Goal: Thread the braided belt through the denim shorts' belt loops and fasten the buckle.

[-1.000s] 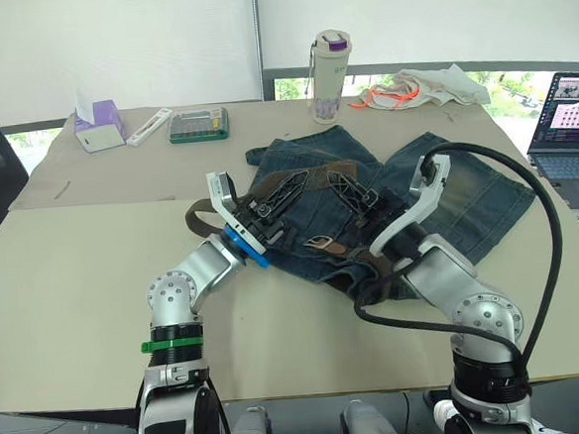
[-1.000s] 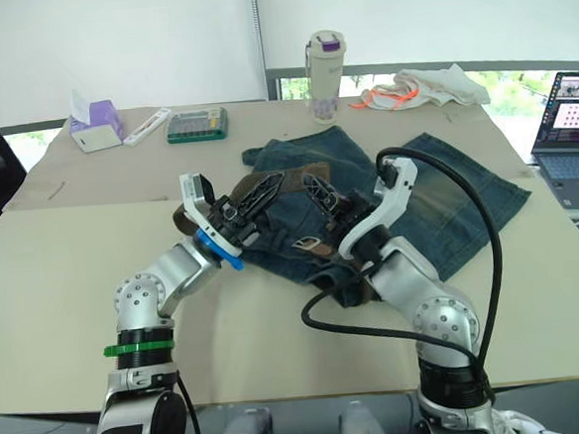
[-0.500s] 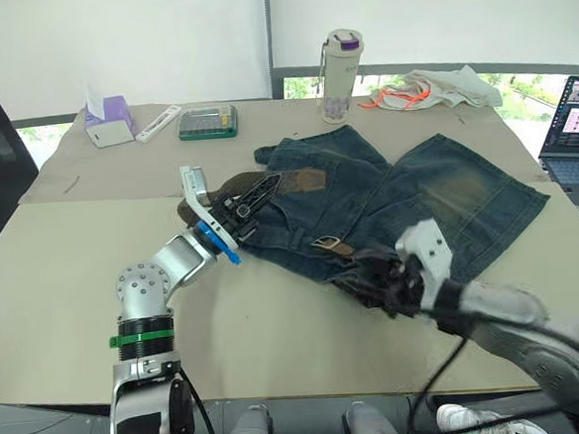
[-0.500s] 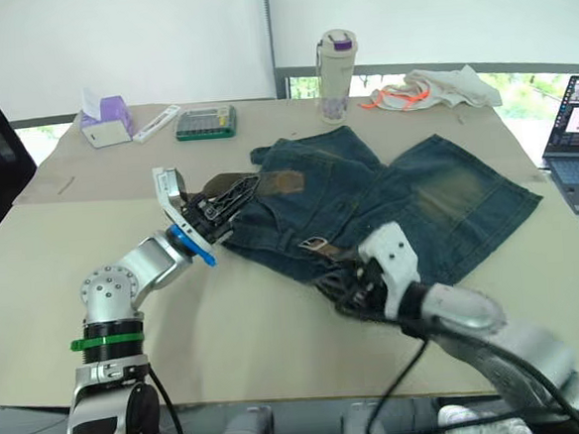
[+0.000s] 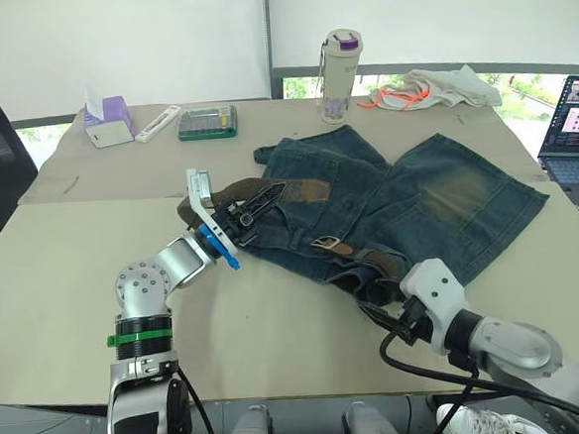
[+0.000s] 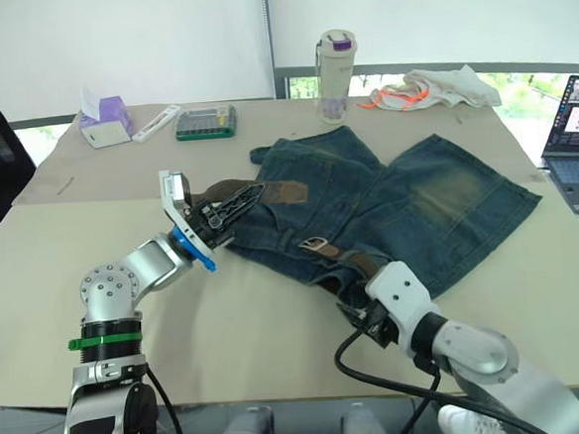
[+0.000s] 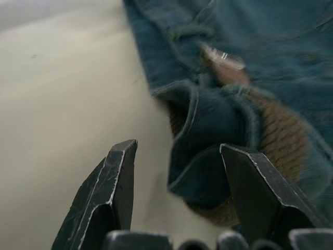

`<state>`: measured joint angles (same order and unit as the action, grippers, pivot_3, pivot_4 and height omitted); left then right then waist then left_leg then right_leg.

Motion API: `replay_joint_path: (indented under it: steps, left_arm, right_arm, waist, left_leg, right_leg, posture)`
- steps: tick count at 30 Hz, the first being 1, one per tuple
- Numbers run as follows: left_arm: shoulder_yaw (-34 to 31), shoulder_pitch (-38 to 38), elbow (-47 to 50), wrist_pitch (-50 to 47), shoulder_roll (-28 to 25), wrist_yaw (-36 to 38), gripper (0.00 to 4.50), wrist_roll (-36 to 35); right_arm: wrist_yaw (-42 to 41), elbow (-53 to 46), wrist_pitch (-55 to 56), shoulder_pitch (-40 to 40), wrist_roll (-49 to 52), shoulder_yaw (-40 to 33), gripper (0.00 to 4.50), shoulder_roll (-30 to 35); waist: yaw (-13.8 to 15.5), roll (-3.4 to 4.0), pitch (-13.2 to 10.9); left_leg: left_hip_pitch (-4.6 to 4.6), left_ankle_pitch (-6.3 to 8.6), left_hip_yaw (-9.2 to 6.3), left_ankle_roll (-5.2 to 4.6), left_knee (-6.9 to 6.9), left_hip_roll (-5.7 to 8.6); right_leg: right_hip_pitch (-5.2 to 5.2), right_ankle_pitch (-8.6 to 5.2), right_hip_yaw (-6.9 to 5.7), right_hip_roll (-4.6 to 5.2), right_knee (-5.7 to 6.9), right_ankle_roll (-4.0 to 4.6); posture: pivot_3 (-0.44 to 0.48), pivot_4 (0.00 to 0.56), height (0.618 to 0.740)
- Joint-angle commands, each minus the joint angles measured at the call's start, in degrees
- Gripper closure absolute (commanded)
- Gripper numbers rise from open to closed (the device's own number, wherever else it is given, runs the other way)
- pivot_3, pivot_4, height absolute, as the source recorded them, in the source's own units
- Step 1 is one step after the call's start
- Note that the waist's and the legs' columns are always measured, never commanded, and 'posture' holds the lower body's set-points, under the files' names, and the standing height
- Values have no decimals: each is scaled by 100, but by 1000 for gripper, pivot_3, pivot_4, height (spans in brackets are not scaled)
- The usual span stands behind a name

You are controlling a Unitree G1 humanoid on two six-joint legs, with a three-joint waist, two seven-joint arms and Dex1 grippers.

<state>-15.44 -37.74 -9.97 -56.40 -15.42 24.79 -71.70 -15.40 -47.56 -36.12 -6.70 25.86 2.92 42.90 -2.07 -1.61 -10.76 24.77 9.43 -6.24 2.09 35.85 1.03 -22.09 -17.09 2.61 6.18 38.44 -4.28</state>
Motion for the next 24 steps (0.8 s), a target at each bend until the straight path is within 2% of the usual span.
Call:
replay_joint_path:
  steps: [1, 6, 9, 11, 12, 16, 24]
  left_arm:
    - [-71, -127, 56, -7, -8, 149, 4500, 52]
    - [-47, -125, 62, -11, 32, 233, 4500, 153]
    - [-12, -131, 75, -54, 27, 338, 4500, 221]
    - [25, -131, 80, -59, 26, 389, 4500, 284]
    - [30, -133, 75, -57, 28, 404, 4500, 306]
    - [63, -131, 97, -62, 37, 470, 4500, 406]
    - [49, -87, 163, -76, 76, 517, 4500, 511]
  right_arm:
    - [426, -361, 867, -497, -972, -304, 1660, -295]
    - [923, -410, 869, -1393, -1257, -227, 1660, -1267]
    - [960, -340, 620, -1433, -1414, -129, 870, -1520]
    - [1007, -267, 410, -1321, -1282, -97, 141, -1793]
    - [1007, -242, 331, -1235, -1214, -89, 14, -1904]
    - [913, -93, 32, -949, -1045, -81, 14, -2225]
    - [688, 170, -269, -799, -1175, 19, 14, -2168]
  waist:
    - [29, 0, 0]
    - [62, -1, 2]
    - [6, -1, 2]
    - [-6, -1, 2]
    - [-12, -1, 2]
    - [-23, -1, 2]
    - [-23, 0, 2]
  left_leg:
    - [0, 0, 0, 0, 0, 1]
    - [-1, 0, 0, 1, -3, 0]
    - [-2, 0, 2, 1, 0, 0]
    - [-6, 0, 2, 1, 1, 0]
    - [-7, 0, 2, 1, 0, -1]
    - [-8, 0, 1, 1, -3, -1]
    - [-8, 0, 1, 1, -3, -1]
  right_leg:
    - [1, 0, -1, 1, 0, 0]
    - [0, 0, 0, 1, 0, 0]
    - [0, 3, 3, 1, 0, 5]
    - [4, 4, 3, 1, 0, 8]
    - [4, 4, 2, 0, 1, 8]
    - [3, 4, 2, 0, 2, 7]
    - [2, 4, 2, 0, 2, 8]
  posture:
    - [0, 150, 740]
    - [0, 150, 740]
    - [0, 150, 740]
    - [0, 150, 740]
    - [0, 150, 740]
    - [0, 150, 740]
    - [0, 150, 740]
